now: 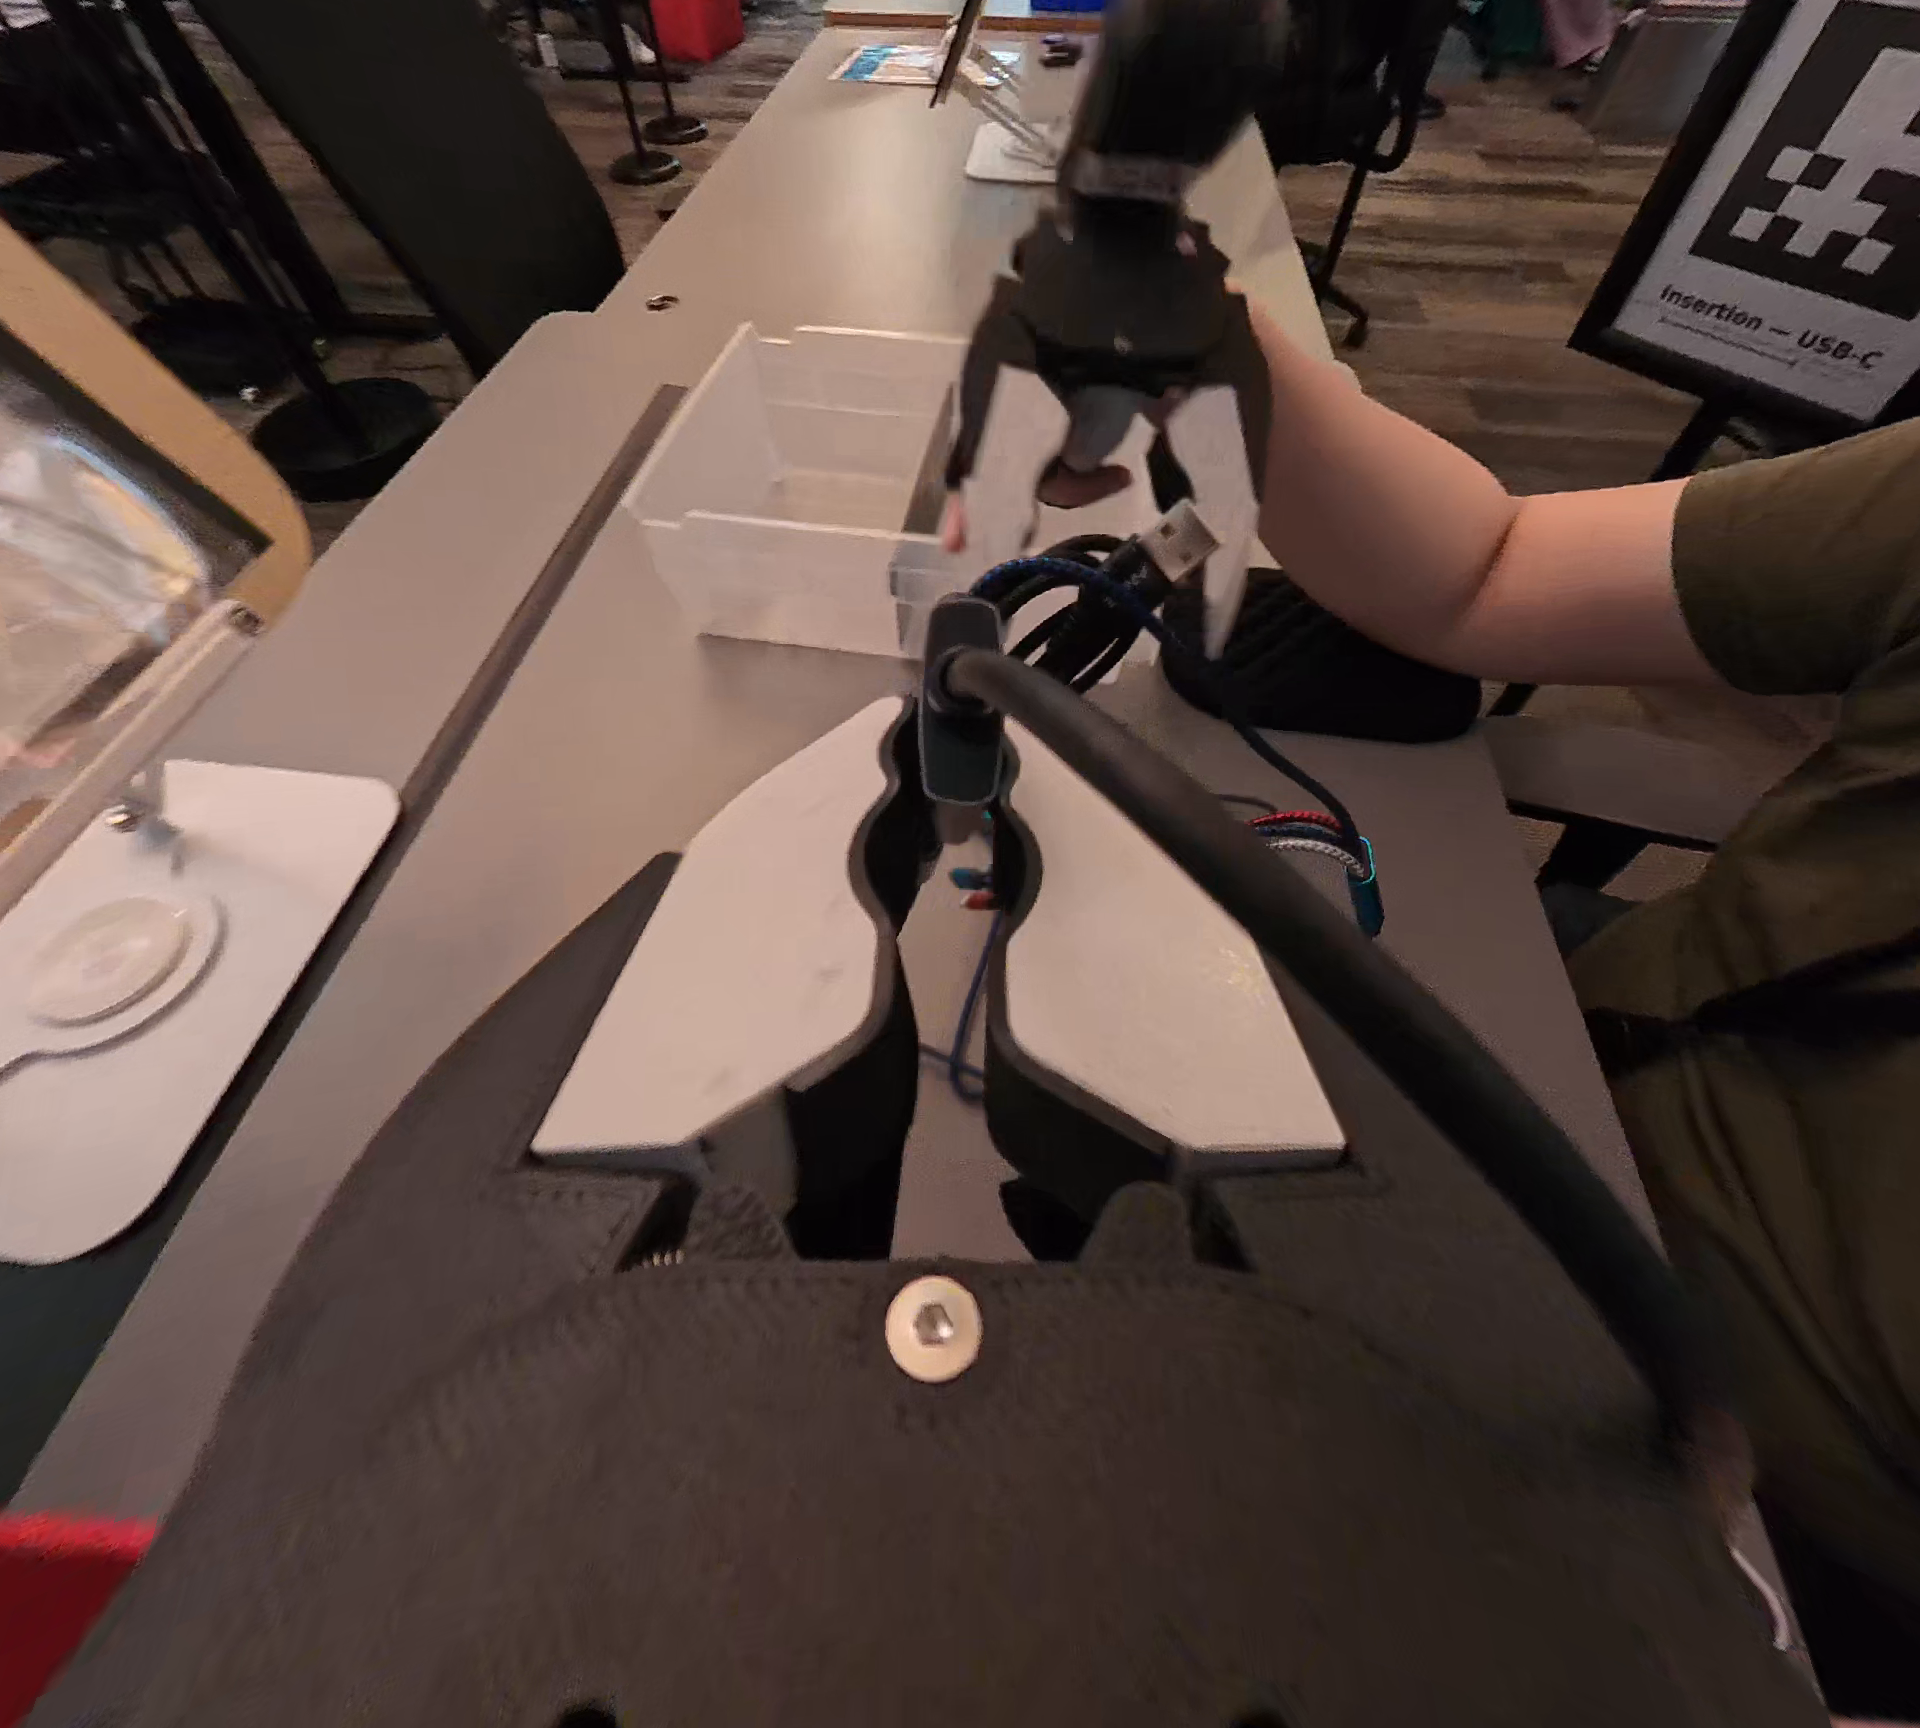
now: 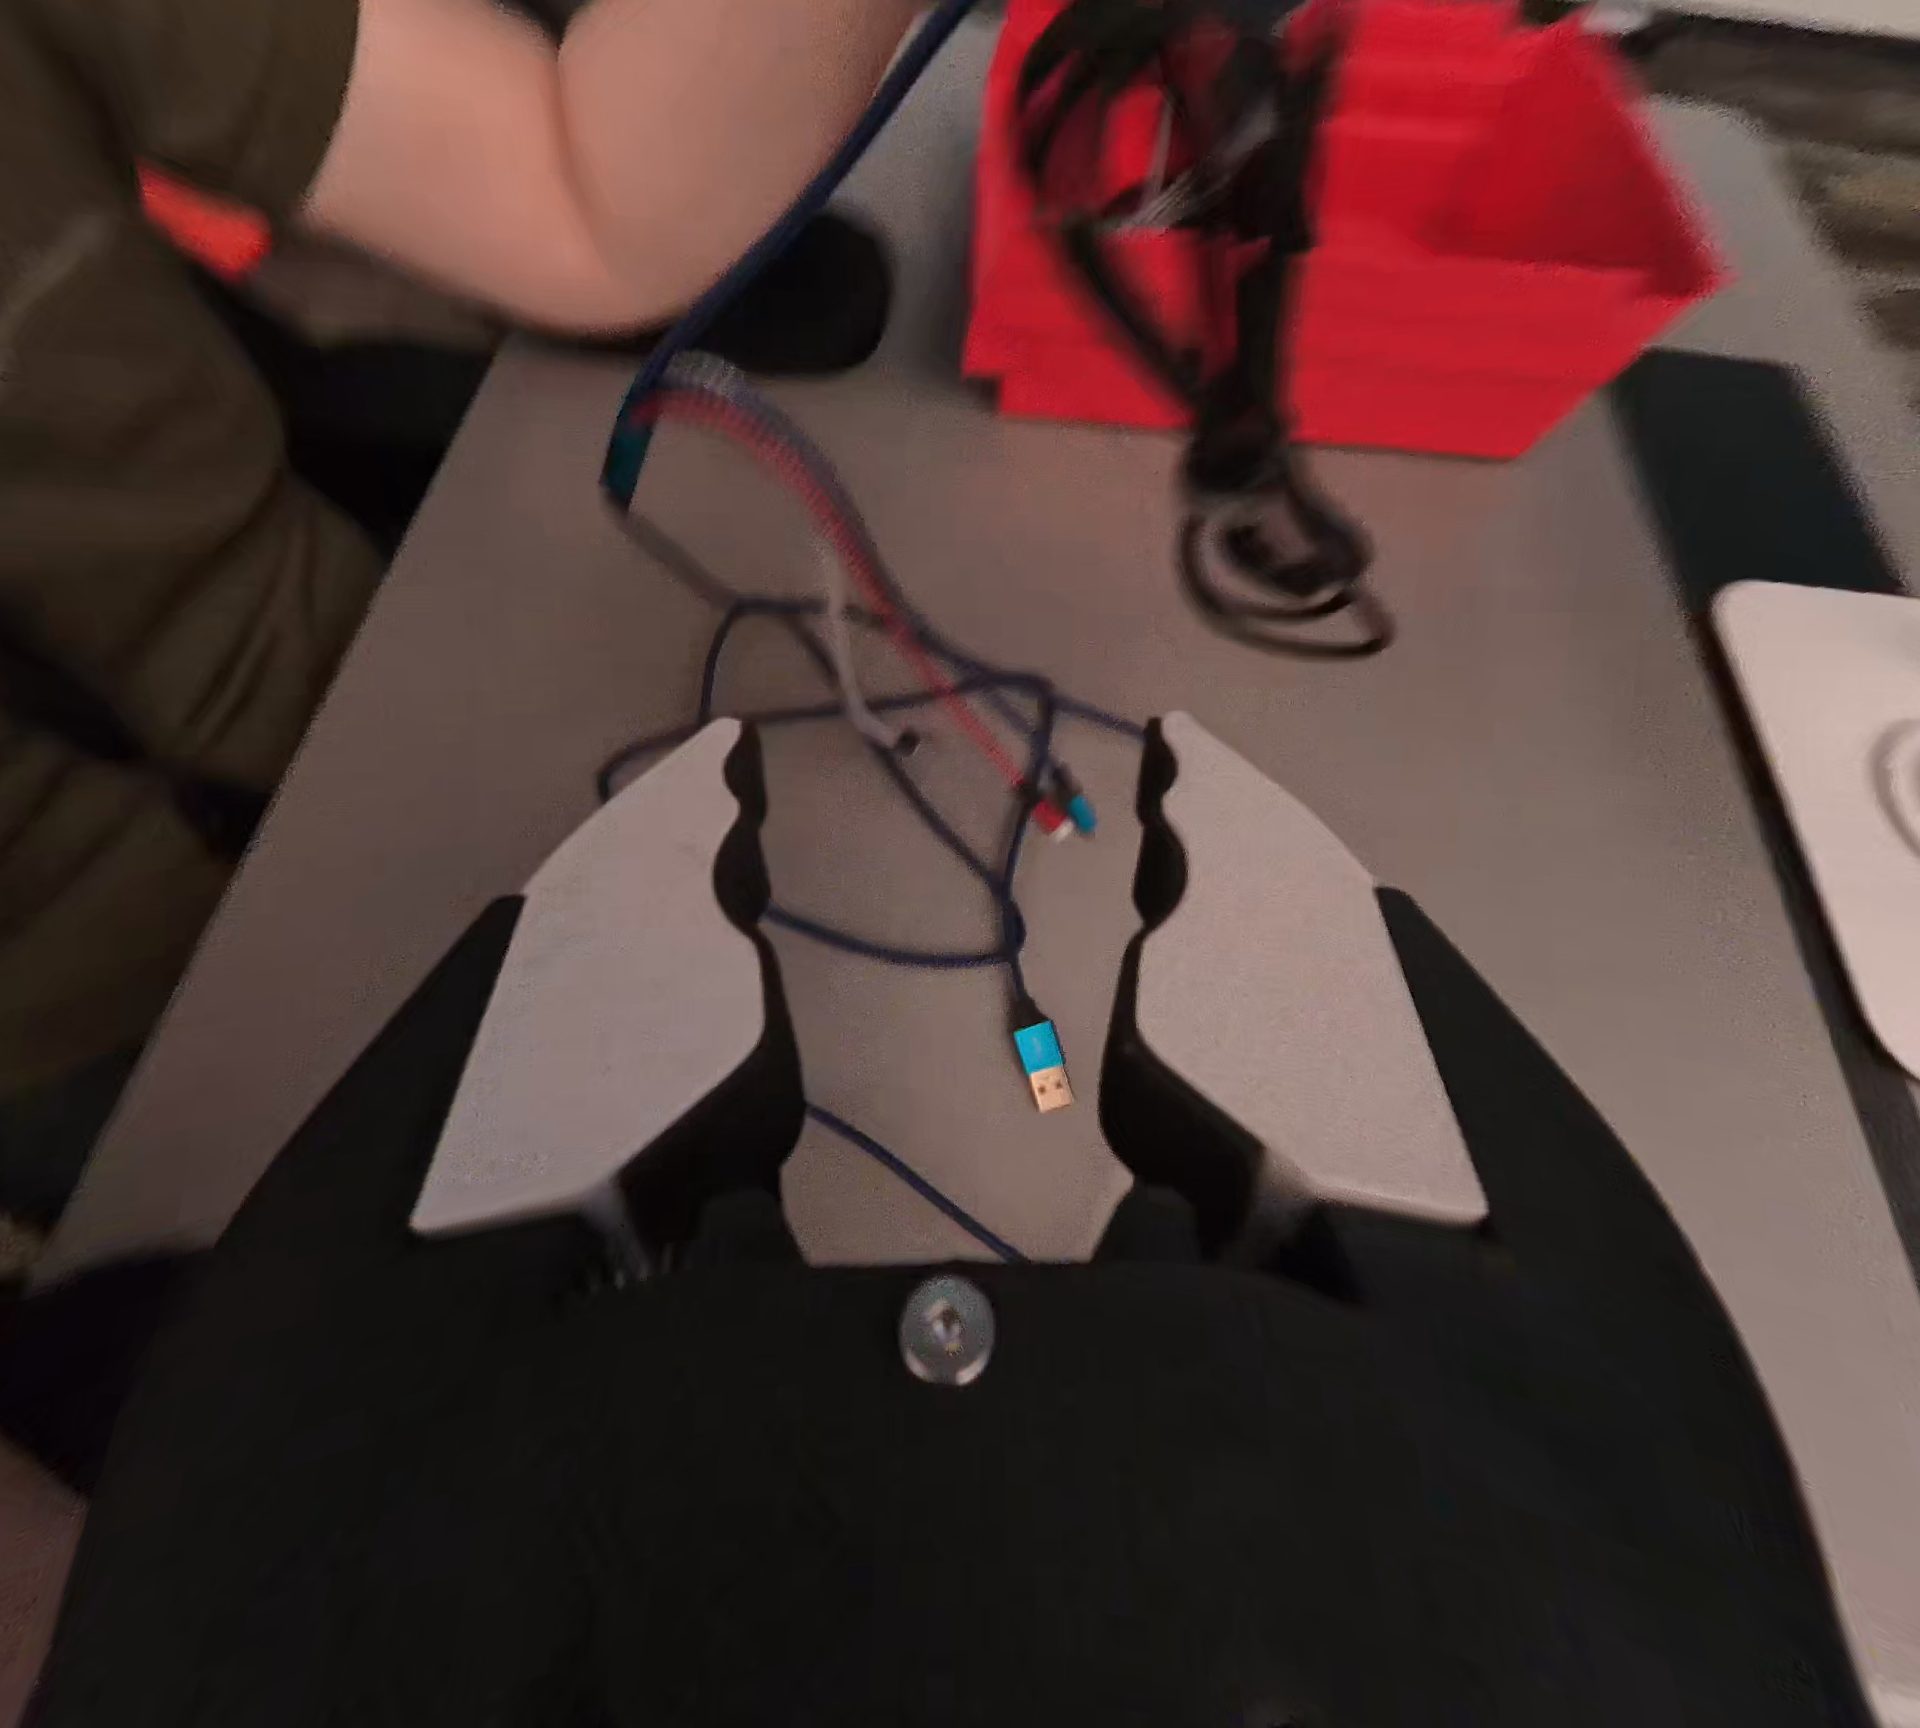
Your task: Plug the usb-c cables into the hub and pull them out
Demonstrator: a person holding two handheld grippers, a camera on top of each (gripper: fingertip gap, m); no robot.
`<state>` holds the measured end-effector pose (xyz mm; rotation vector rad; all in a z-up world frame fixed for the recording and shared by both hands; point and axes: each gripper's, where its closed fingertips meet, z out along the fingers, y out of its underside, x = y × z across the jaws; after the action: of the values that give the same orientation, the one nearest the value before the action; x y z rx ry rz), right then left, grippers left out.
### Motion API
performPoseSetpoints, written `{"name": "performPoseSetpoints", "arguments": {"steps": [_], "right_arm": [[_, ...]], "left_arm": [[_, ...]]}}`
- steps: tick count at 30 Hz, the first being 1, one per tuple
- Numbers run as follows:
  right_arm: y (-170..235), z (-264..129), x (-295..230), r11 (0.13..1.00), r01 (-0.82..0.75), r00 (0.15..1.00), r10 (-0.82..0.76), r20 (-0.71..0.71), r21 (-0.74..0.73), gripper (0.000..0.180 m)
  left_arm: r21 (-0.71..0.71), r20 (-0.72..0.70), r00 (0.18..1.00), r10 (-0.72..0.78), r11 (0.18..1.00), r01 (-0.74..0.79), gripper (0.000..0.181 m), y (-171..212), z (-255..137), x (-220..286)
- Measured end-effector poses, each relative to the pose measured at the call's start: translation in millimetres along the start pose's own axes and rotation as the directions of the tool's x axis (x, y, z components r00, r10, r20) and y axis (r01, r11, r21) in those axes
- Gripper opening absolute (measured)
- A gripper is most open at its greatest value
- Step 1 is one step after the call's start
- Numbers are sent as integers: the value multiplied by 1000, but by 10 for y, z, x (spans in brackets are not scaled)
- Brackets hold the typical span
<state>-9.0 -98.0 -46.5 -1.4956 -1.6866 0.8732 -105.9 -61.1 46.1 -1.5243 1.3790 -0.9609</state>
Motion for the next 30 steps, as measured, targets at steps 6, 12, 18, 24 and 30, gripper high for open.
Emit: {"name": "performPoseSetpoints", "arguments": {"steps": [6,12,18,24,30], "right_arm": [[318,641,-166,971,56,994,-31,108,-234,87],[579,1056,-261,931,118,987,-70,146,-346,100],[1028,1191,97,826,22,999,-45,-28,-563,77],[1226,1095,100,782,-104,994,103,-37,-615,18],[1207,1046,149,751,-70,997,44,-55,-657,4]], "left_arm": [[21,58,998,-15,1000,14,9,69,-427,-126],[95,66,997,-42,995,36,9,67,-676,-213],[127,45,997,-57,991,51,9,64,-719,-244],[139,31,999,-43,990,39,9,20,-703,-209],[159,43,998,-39,987,32,10,-51,-669,-209]]}}
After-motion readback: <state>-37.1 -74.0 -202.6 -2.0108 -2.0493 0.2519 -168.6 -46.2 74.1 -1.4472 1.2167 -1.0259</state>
